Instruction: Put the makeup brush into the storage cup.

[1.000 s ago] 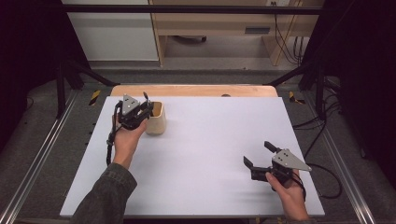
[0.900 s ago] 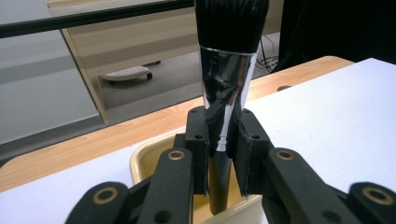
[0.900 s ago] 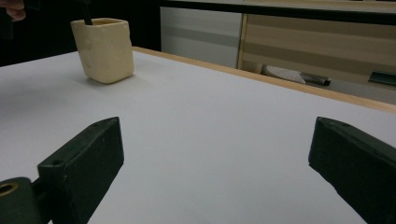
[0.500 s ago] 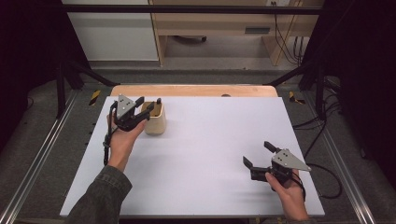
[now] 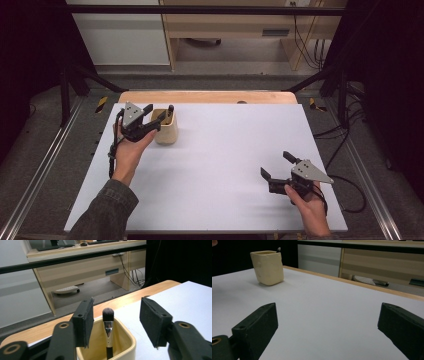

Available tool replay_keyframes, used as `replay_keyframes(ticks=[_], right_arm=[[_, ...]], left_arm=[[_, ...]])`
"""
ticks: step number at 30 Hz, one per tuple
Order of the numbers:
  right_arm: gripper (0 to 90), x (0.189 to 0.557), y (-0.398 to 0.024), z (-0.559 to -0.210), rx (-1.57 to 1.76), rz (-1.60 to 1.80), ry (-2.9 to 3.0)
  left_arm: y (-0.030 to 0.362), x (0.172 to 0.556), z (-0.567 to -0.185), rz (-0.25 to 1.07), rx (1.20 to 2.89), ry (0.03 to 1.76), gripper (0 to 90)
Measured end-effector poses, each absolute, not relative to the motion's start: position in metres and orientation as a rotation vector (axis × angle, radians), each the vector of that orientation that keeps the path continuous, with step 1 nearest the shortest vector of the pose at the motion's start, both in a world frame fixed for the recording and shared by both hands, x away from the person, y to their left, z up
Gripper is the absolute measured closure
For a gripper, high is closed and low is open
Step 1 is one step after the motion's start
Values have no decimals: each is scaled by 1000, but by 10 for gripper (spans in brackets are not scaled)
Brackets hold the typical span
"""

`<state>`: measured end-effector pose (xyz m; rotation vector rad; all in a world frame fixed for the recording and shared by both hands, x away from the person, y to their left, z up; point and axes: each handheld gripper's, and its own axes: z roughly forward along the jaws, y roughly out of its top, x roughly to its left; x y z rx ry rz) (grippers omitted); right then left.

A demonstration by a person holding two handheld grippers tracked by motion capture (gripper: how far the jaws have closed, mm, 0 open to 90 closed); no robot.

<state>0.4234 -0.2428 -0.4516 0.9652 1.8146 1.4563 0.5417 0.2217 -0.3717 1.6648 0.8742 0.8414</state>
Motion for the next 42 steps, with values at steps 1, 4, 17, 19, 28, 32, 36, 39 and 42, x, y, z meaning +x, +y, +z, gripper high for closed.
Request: replay_keyframes(ticks=[1,4,17,19,28,32,36,39,42], right_arm=[[33,423,-243,-451,965,1456,1814],[33,423,-244,-451,972,1460,1804],[32,423,-244,-451,966,1459,1808],[33,423,-243,-451,964,1457,1811],[31,423,-244,-451,966,1456,1809],[30,423,-244,-451,969,1457,1803],[30,423,-244,-451,969,1456,1805],[30,423,-244,-451,968,1456,1804],[30,423,-244,-451,970,1455,1804]], left_arm=[[220,540,-371,844,1673,856,406],[217,539,-371,831,1672,850,360],[209,535,-369,810,1683,808,163],[208,533,-369,800,1680,802,131],[203,527,-369,753,1687,759,53],[201,524,-370,732,1690,739,42],[200,522,-371,717,1685,733,37],[198,519,-373,698,1686,719,32],[197,517,-375,683,1687,707,25]])
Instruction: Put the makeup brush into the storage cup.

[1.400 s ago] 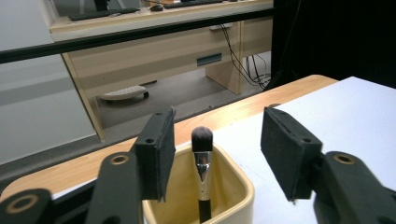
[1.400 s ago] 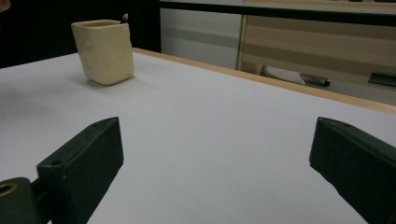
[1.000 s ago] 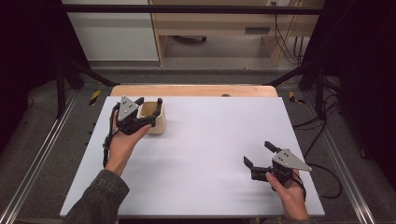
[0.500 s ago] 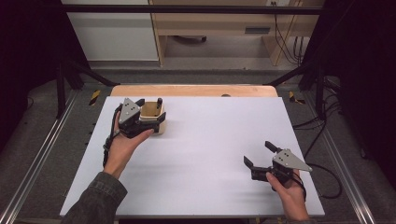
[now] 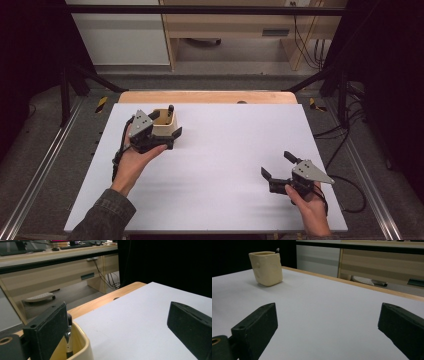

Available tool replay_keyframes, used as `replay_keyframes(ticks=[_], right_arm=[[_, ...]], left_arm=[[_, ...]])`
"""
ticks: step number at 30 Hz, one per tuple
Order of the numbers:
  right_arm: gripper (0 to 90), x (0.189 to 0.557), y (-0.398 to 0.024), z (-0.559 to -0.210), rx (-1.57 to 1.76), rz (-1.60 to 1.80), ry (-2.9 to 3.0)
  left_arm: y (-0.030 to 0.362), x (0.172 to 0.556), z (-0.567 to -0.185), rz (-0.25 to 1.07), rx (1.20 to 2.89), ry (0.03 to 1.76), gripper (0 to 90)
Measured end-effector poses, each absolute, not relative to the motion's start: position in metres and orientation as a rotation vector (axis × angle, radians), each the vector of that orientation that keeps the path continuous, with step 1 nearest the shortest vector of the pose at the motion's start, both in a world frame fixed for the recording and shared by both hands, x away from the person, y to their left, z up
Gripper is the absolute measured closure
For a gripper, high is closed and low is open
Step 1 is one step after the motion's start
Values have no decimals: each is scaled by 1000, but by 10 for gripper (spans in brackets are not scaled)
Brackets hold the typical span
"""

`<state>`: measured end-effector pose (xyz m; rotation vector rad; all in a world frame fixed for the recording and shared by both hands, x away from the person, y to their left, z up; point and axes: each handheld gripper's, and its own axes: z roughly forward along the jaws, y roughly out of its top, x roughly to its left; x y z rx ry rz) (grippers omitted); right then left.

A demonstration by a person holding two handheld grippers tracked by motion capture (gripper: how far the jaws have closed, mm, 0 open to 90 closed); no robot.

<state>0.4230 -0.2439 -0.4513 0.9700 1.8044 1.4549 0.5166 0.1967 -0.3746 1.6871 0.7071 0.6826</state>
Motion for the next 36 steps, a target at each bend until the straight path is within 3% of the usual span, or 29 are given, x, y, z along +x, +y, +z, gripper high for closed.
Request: replay_keyframes(ticks=[24,36], right_arm=[[30,423,-244,-451,966,1459,1796],[30,422,-245,-450,968,1456,1793]], left_arm=[[190,502,-390,612,1694,648,18],[208,487,-401,570,1669,645,17]])
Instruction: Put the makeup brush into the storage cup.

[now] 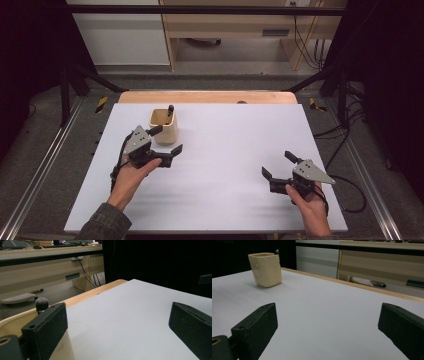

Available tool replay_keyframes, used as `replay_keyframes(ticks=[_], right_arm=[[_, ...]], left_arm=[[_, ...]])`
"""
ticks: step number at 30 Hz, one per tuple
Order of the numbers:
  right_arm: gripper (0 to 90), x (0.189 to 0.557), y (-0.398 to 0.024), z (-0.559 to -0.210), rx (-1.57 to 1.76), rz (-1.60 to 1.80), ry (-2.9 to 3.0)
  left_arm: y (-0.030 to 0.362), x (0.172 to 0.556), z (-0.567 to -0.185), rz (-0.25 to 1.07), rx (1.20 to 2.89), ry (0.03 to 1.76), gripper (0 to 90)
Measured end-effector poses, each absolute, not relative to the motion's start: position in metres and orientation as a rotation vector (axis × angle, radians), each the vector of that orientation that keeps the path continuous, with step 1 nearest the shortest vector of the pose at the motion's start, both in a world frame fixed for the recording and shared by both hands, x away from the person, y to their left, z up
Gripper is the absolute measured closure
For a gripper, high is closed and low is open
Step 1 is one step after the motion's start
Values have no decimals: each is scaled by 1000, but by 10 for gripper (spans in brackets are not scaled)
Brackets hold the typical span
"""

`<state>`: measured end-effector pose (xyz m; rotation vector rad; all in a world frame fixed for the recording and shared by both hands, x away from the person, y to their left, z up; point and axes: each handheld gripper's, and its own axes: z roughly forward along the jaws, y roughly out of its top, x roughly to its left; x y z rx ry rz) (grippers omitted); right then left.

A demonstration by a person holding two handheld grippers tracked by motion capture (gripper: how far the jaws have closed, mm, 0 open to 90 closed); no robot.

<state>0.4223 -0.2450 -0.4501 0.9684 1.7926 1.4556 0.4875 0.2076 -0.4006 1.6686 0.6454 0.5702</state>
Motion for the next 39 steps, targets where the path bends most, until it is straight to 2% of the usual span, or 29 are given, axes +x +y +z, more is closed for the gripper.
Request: replay_keyframes(ticks=[20,39], right_arm=[[28,422,-245,-450,965,1456,1790],[28,421,-247,-449,966,1453,1780]], left_arm=[[247,469,-411,581,1618,673,17],[260,447,-422,602,1605,639,12]])
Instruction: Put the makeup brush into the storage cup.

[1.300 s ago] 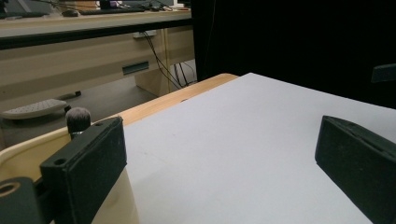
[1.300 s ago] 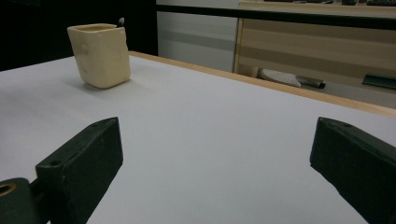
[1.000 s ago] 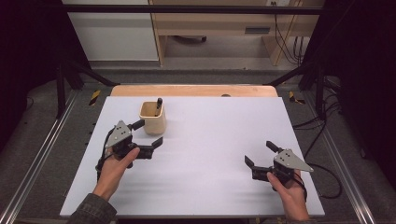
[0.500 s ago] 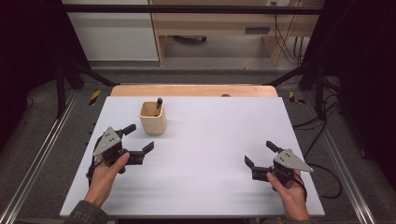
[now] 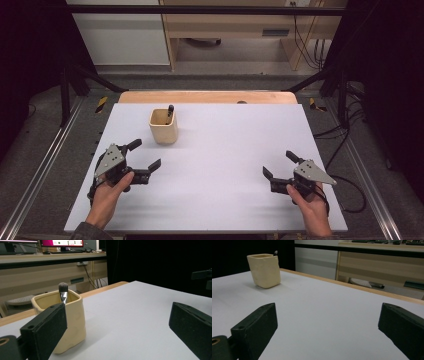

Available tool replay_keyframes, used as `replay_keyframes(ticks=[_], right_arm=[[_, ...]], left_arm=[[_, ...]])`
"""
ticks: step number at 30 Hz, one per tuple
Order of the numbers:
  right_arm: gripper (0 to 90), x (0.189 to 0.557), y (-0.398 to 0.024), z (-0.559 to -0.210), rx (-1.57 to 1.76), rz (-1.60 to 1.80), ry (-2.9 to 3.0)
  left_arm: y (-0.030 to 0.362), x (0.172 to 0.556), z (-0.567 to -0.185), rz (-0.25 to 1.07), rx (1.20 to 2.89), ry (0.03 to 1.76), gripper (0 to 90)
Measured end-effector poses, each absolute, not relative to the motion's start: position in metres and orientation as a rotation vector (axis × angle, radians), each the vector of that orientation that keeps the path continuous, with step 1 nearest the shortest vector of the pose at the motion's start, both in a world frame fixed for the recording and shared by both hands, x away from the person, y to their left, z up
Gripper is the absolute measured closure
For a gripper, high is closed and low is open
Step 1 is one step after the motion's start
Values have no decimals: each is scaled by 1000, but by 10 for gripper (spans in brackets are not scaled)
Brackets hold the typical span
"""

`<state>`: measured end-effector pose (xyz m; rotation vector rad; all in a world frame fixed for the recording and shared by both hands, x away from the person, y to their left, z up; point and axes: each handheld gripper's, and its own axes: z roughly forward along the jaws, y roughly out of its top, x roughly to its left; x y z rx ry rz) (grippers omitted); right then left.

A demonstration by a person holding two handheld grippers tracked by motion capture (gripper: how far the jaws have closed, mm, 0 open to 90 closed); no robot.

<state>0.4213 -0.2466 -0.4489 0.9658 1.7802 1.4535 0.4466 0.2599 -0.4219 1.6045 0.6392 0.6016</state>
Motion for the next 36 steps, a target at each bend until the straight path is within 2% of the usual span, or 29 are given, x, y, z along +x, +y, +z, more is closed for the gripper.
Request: replay_keyframes(ticks=[36], right_arm=[[28,419,-253,-449,982,1444,1761]], left_arm=[[295,424,-438,679,1571,631,7]])
